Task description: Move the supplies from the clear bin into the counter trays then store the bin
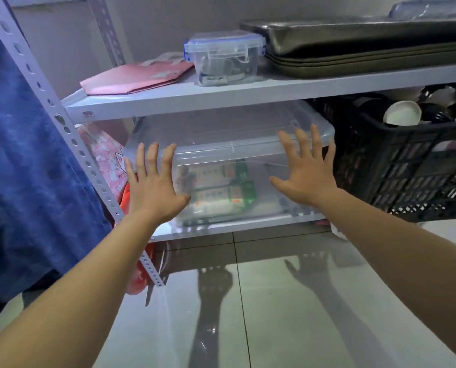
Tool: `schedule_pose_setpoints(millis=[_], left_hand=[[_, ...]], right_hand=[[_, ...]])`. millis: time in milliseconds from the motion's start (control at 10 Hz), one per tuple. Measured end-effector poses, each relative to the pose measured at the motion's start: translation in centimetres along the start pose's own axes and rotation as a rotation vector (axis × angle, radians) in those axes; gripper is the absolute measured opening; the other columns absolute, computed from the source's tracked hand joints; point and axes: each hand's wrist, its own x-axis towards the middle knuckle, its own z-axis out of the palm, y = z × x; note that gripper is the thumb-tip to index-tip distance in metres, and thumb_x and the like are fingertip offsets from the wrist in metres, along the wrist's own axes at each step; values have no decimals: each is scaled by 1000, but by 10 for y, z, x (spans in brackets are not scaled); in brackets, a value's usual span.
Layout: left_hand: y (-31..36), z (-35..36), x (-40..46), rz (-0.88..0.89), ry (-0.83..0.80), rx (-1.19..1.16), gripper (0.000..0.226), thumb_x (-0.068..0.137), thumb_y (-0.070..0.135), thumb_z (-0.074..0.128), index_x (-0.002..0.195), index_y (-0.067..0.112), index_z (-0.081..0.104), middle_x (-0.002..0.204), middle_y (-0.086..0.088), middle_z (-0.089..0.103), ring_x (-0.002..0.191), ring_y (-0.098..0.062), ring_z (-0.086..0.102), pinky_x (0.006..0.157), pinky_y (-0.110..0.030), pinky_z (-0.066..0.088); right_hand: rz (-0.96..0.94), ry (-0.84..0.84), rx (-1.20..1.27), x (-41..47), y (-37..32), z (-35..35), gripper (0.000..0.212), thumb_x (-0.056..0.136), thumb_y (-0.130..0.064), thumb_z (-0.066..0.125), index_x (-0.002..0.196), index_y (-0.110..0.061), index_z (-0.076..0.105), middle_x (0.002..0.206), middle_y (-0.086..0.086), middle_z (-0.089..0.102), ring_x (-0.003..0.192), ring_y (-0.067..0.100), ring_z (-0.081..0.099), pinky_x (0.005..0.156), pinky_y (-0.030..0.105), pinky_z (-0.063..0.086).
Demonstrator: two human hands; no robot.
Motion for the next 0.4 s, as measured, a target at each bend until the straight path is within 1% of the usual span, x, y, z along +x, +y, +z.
schedule_pose_setpoints(millis=[100, 200, 300, 400], left_hand=[[-4, 1, -1, 18, 8, 13, 107, 67, 51, 63, 153, 32, 2, 162, -9, 5, 151, -30, -13, 118, -58, -9], [0, -4, 1, 13, -35, 18, 109, 69, 52, 63, 154, 31, -2, 163, -12, 1, 150, -34, -15, 119, -61, -6], [3, -18, -2, 1, -120, 28, 115, 70, 52, 63, 153, 32, -14, 165, -11, -8, 150, -34, -20, 119, -60, -7], [7, -54, -1, -10, -357, 65, 121, 79, 51, 63, 145, 34, -37, 162, -10, -27, 147, -32, -29, 119, -52, -11]], right_hand=[[-9, 39, -3, 1, 0, 6, 97, 79, -69, 49, 153, -37, -4, 166, 6, -4, 149, 32, -22, 115, 66, -8], [35, -9, -3, 0, -4, 1, 104, 76, -69, 50, 153, -37, -12, 165, 4, -14, 148, 31, -26, 115, 65, -7], [50, -111, -3, -3, -10, -15, 110, 75, -69, 50, 151, -39, -24, 163, 1, -26, 146, 30, -32, 116, 63, -7], [103, -355, -19, -21, -13, -49, 109, 79, -68, 49, 145, -42, -35, 160, -2, -35, 147, 30, -30, 118, 61, -8]])
